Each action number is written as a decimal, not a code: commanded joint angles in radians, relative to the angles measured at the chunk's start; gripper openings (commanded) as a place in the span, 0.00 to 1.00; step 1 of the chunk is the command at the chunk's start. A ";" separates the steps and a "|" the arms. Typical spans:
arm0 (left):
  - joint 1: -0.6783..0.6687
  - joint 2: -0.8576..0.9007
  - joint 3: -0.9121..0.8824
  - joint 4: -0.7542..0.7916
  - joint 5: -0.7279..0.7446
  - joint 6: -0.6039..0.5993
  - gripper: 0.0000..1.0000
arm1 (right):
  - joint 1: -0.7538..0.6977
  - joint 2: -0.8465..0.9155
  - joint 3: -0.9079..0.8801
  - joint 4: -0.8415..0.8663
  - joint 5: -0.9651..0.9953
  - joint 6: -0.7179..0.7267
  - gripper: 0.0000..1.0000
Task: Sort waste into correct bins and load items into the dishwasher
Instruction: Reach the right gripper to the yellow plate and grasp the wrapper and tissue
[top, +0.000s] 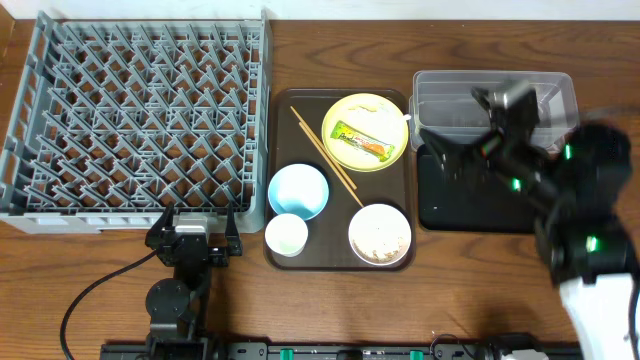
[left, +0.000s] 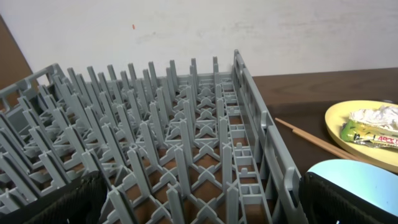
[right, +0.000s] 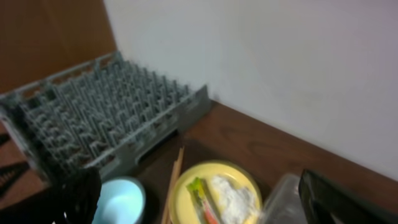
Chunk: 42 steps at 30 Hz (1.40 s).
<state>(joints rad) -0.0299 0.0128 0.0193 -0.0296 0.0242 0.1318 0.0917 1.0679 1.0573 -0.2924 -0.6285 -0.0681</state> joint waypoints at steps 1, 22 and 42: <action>-0.004 -0.006 -0.015 -0.042 -0.010 0.006 0.99 | 0.006 0.119 0.165 -0.096 -0.083 -0.038 0.99; -0.004 -0.006 -0.015 -0.042 -0.010 0.006 0.99 | 0.286 0.803 0.796 -0.688 0.324 -0.364 0.99; -0.004 -0.006 -0.015 -0.042 -0.010 0.006 0.99 | 0.305 1.226 0.796 -0.462 0.529 -0.413 0.97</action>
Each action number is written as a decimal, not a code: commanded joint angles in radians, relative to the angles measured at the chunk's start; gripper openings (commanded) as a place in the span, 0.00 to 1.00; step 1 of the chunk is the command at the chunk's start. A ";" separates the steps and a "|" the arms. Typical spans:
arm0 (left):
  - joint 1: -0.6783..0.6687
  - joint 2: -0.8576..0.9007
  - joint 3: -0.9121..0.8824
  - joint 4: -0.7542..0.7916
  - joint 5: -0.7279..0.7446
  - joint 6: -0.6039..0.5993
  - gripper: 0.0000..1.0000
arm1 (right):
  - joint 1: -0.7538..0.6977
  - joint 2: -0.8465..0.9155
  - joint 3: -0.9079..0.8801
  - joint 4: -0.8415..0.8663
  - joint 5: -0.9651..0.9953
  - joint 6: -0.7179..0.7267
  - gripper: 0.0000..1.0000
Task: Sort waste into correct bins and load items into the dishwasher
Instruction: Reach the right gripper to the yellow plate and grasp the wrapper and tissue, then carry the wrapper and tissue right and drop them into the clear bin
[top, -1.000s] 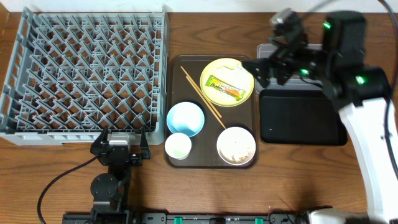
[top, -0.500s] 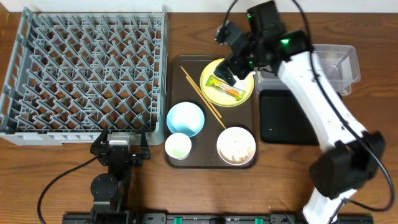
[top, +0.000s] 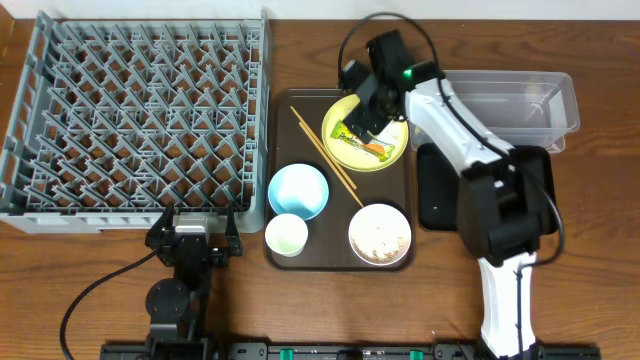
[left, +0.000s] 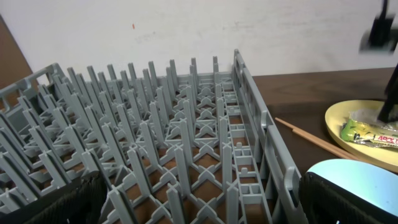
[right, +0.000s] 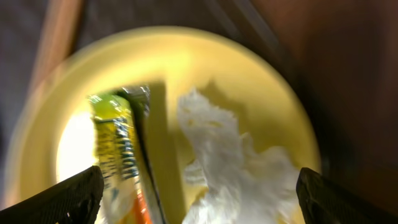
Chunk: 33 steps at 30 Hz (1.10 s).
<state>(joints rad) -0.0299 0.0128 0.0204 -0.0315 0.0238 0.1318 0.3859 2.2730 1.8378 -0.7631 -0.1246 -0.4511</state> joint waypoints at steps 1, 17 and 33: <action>-0.004 -0.006 -0.016 -0.040 -0.009 0.006 0.99 | 0.011 0.033 0.015 0.014 0.029 -0.029 0.97; -0.004 -0.006 -0.016 -0.040 -0.009 0.006 0.99 | 0.029 0.058 0.016 -0.026 0.050 0.104 0.01; -0.004 -0.006 -0.016 -0.040 -0.010 0.006 0.99 | -0.156 -0.439 0.042 -0.128 0.251 0.570 0.01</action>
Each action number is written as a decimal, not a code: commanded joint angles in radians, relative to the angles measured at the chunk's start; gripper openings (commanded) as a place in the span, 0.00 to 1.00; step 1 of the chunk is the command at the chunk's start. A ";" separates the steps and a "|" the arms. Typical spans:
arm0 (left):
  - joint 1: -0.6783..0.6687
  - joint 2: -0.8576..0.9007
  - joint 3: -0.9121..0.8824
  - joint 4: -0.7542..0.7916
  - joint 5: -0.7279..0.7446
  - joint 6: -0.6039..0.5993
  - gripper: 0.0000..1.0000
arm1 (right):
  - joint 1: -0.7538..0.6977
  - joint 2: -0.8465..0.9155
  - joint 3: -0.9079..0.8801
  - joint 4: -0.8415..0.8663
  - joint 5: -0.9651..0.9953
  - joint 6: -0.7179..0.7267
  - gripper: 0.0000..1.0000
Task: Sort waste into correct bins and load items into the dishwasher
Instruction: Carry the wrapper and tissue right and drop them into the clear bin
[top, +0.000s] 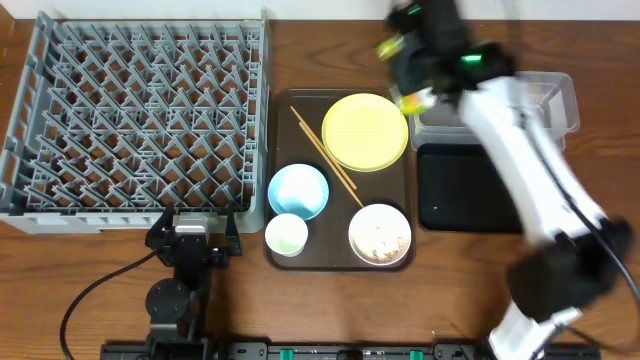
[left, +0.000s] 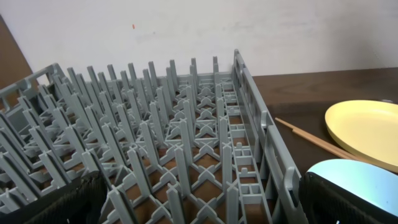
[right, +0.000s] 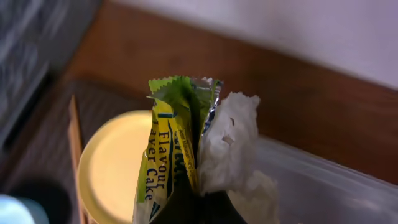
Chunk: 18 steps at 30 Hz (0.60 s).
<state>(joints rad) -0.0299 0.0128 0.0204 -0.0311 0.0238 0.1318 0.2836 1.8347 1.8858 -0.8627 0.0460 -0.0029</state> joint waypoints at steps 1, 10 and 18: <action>-0.004 -0.006 -0.016 -0.040 -0.009 0.006 0.99 | -0.074 -0.002 -0.007 -0.044 0.079 0.140 0.01; -0.004 -0.006 -0.016 -0.040 -0.010 0.006 0.99 | -0.185 0.104 -0.054 -0.054 0.077 0.219 0.01; -0.004 -0.006 -0.016 -0.040 -0.009 0.006 0.99 | -0.187 0.210 -0.054 -0.040 0.077 0.219 0.43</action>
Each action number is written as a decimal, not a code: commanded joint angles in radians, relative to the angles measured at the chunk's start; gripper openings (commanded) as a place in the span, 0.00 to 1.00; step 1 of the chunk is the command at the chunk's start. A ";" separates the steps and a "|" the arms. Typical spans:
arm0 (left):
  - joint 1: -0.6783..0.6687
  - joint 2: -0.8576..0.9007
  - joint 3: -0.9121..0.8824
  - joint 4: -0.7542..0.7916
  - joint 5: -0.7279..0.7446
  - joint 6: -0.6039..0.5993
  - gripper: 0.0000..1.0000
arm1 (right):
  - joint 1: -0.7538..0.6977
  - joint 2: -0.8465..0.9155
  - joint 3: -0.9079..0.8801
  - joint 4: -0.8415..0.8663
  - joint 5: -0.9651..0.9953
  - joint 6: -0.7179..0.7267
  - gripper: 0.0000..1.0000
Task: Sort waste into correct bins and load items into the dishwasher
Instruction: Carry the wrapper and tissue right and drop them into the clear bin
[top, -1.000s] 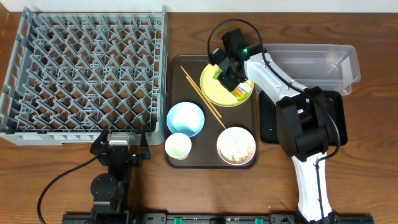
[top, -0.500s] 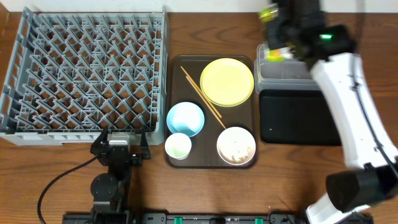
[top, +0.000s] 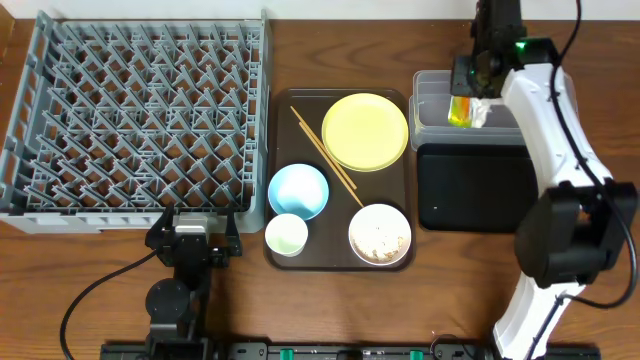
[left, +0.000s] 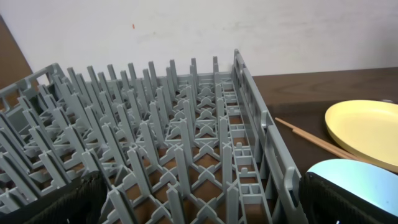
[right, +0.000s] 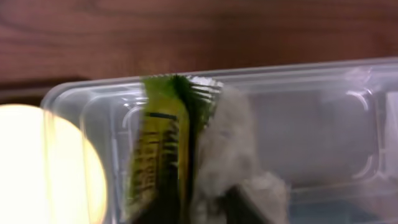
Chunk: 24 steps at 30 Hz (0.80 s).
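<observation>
My right gripper (top: 467, 102) hangs over the left part of the clear plastic bin (top: 535, 95), shut on a green-yellow snack wrapper (right: 155, 155) and a crumpled white tissue (right: 221, 146). The right wrist view is blurred, with the bin's floor behind the waste. The bare yellow plate (top: 365, 131), the blue bowl (top: 298, 191), a white cup (top: 286, 235), a soiled white bowl (top: 380, 234) and the chopsticks (top: 325, 155) lie on the brown tray (top: 405, 265). My left gripper (left: 199, 208) rests open at the near edge of the grey dish rack (top: 140, 110).
A black bin (top: 470, 190) sits directly in front of the clear bin, right of the tray. The rack fills the table's left half, its prongs upright. A cable runs from the left arm's base along the front edge.
My right gripper, still holding the wrapper and tissue, has gone from above the clear bin's left end by the plate to over the bin's left part. The left arm has not moved.
The wrapper and tissue first lay on the yellow plate while my right arm was over the bins. Then the open right gripper was down at the plate. Later it held both pieces up, the plate bare. Now they hang over the clear bin.
</observation>
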<state>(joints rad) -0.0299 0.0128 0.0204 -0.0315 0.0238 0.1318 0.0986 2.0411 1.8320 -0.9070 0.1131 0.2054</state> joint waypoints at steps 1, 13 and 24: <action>-0.004 -0.006 -0.016 -0.040 -0.009 0.006 0.99 | -0.002 0.003 0.000 0.005 0.010 0.010 0.64; -0.004 -0.006 -0.016 -0.040 -0.009 0.006 0.99 | 0.007 -0.192 0.002 -0.011 -0.182 -0.144 0.69; -0.004 -0.006 -0.016 -0.040 -0.010 0.006 0.99 | 0.015 -0.186 -0.001 -0.080 -0.141 -0.194 0.35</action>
<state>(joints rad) -0.0299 0.0128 0.0204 -0.0311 0.0238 0.1314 0.1078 1.7962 1.8328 -0.9844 -0.0433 0.0257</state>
